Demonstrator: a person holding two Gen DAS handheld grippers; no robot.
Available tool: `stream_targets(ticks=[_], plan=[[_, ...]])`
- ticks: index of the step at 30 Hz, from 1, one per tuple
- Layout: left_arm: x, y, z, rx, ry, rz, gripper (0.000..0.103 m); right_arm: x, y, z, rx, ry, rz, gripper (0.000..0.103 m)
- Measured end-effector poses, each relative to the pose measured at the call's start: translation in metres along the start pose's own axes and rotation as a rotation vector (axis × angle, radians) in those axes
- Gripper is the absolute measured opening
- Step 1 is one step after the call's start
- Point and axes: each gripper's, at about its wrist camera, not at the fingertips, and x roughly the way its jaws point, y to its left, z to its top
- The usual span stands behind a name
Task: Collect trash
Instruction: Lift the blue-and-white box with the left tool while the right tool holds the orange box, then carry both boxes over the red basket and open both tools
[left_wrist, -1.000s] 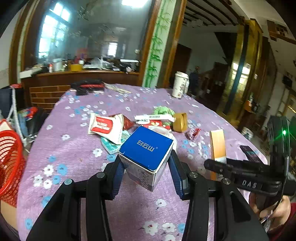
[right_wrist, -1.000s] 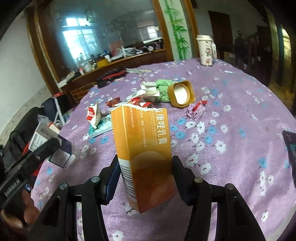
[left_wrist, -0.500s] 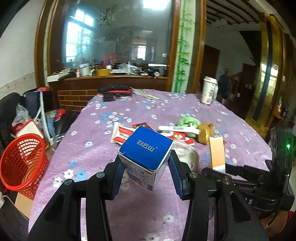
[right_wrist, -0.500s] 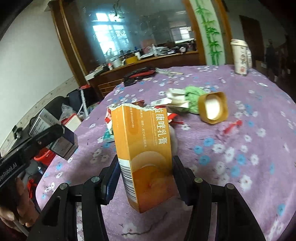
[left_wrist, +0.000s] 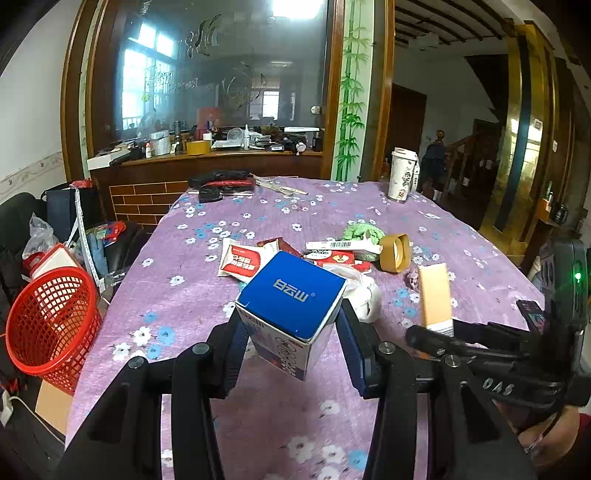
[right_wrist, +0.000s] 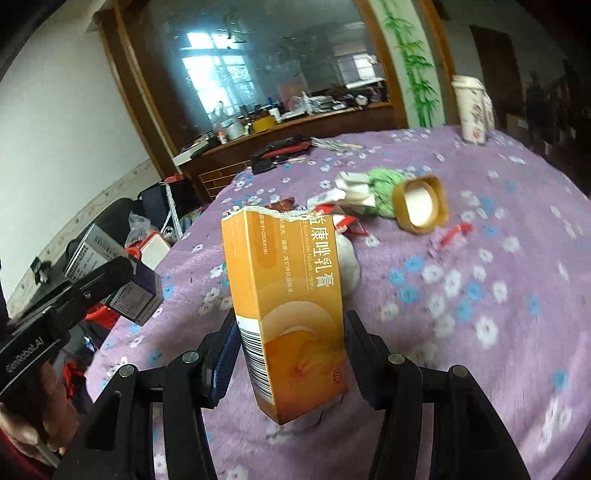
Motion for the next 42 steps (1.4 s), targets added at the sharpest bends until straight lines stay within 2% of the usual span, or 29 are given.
stream_targets(ticks=[5, 11, 21, 42], plan=[[-0.003, 0.019, -0.009, 0.02, 0.031, -0.046, 0.045, -0.007, 0.018, -0.006, 0.029, -0.025, -0.037, 0.059], [0.002, 0.046, -0.014, -0.003, 0.06, -0.084, 0.045, 0.005, 0.043, -0.003, 0.027, 0.0, -0.05, 0.059], [0.006, 0.072, -0.02, -0.013, 0.059, -0.019, 0.045, 0.023, 0.081, 0.013, -0.063, 0.029, -0.063, 0.059], [0.006, 0.129, -0.014, -0.083, 0.053, 0.085, 0.045, 0.06, 0.115, 0.033, -0.135, 0.084, -0.011, 0.059]])
